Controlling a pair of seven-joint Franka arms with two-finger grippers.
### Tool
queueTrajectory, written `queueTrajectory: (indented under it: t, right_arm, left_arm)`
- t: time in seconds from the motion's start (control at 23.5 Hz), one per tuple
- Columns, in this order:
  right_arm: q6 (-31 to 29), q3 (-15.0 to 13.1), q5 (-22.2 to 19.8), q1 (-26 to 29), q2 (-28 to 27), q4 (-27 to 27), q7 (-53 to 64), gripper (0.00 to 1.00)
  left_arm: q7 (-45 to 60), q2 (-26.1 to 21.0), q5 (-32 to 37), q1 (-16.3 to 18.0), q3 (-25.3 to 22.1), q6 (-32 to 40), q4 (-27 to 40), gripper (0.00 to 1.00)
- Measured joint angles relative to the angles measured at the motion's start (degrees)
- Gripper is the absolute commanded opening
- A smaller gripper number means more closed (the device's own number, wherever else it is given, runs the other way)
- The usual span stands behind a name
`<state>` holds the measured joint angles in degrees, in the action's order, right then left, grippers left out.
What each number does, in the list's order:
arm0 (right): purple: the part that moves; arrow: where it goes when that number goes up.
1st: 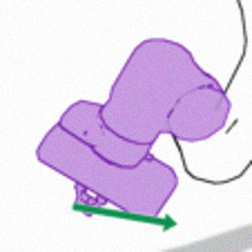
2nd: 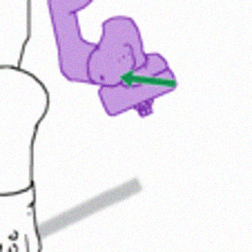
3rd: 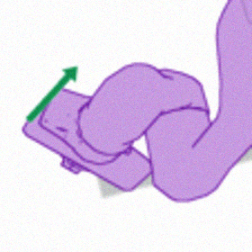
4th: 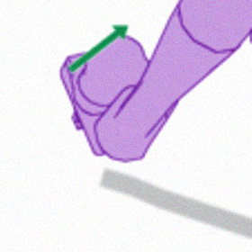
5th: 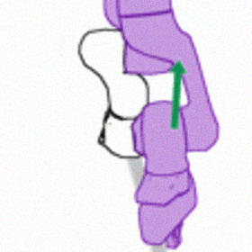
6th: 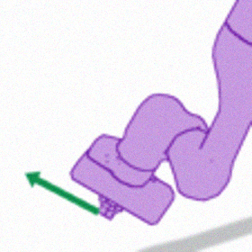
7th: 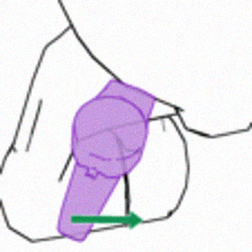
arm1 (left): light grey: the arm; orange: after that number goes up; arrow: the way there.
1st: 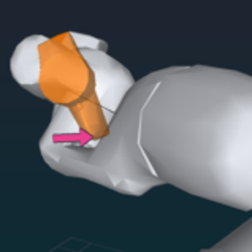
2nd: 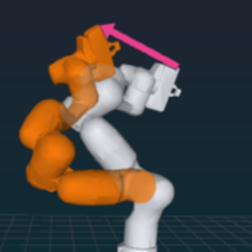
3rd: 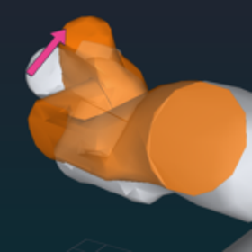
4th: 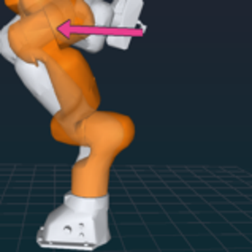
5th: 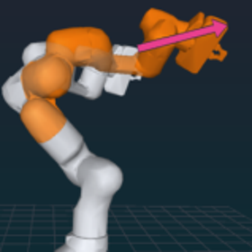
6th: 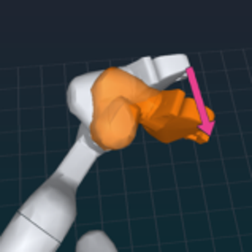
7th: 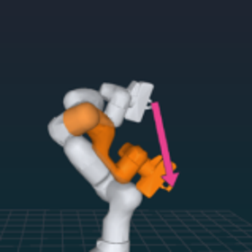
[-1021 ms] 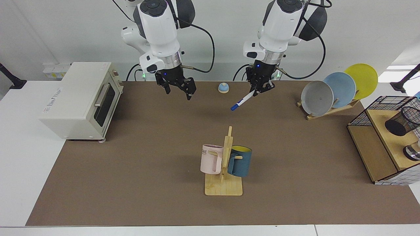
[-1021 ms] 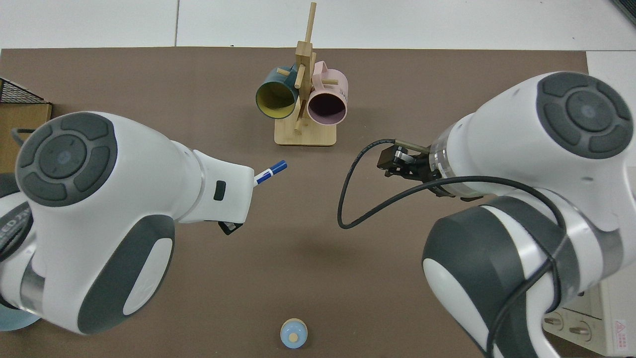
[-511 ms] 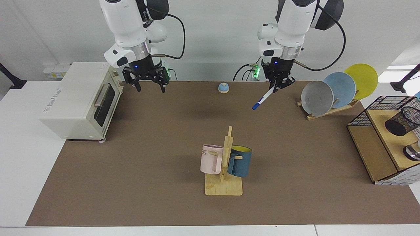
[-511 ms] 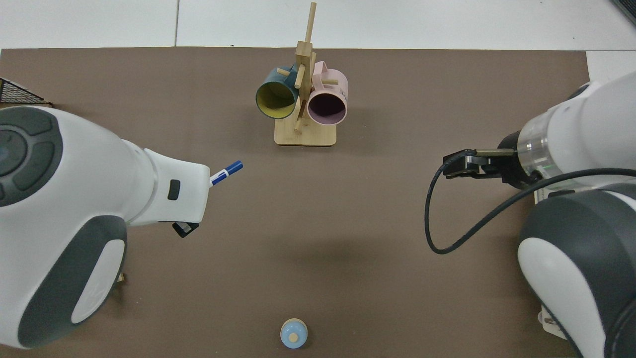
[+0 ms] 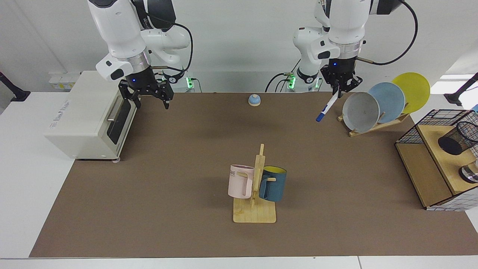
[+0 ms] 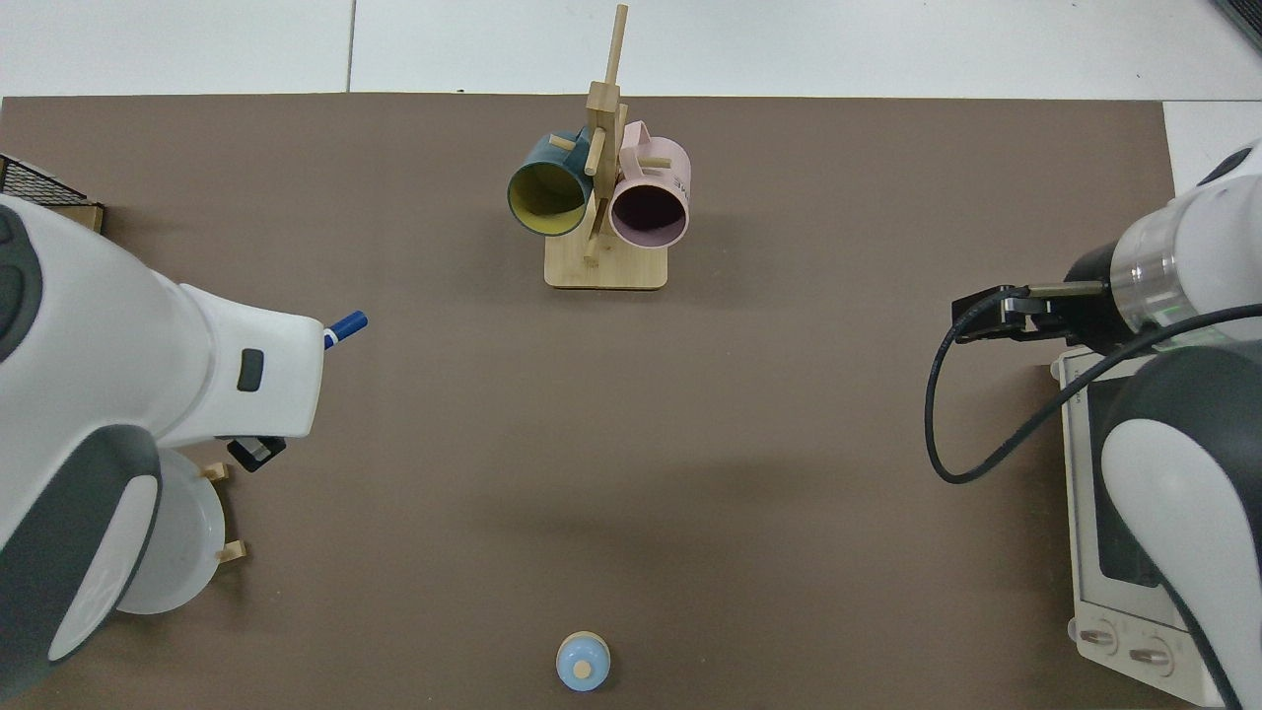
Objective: Put markers into pen holder
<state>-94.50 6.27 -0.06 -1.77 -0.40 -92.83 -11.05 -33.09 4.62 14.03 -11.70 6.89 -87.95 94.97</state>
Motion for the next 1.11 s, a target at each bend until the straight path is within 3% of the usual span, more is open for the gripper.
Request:
queueTrajectory:
  t: [0.43,1.11]
  right_arm:
    - [3.05,0.02,-0.21,0.0,-1.27,3.6,0.01,1.0]
    - [2.44,0.31,-0.21,-0.04,-1.6,3.8,-2.91,1.0]
  left_arm:
    - [-3.09,0.0,8.3,0.36,-0.76,4.21,-1.42,0.0]
    - [-3.56,0.0,11.73,0.89,-1.08,5.58,-2.39,0.0]
